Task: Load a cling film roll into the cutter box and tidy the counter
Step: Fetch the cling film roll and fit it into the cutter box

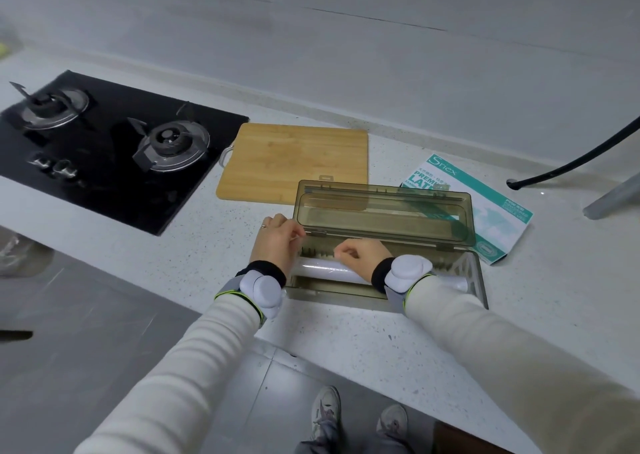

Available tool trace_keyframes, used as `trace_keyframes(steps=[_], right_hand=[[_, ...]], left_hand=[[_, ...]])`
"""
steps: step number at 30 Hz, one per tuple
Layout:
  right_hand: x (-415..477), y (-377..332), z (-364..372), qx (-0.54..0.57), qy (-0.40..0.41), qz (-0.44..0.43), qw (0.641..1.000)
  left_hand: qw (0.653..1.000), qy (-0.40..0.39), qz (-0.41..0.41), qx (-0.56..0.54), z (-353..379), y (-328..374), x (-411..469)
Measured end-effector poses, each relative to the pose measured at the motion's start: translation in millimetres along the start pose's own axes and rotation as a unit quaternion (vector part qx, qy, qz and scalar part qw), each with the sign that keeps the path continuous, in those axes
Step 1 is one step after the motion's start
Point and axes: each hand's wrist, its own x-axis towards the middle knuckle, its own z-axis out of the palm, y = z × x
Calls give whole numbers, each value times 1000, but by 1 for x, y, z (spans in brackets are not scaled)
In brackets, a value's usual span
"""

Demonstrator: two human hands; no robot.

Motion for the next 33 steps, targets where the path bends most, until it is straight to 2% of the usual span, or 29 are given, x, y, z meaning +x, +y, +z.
trace_keyframes(steps=[11, 22, 33], right_hand=[[24, -23, 23, -49, -46, 0, 998], [29, -26, 27, -80, -13, 4, 997], [28, -32, 24, -87, -39, 32, 995]], left_hand=[[997, -43, -15, -56, -3, -14, -9], [997, -40, -24, -67, -3, -14, -9], [996, -46, -22, -67, -3, -14, -9]])
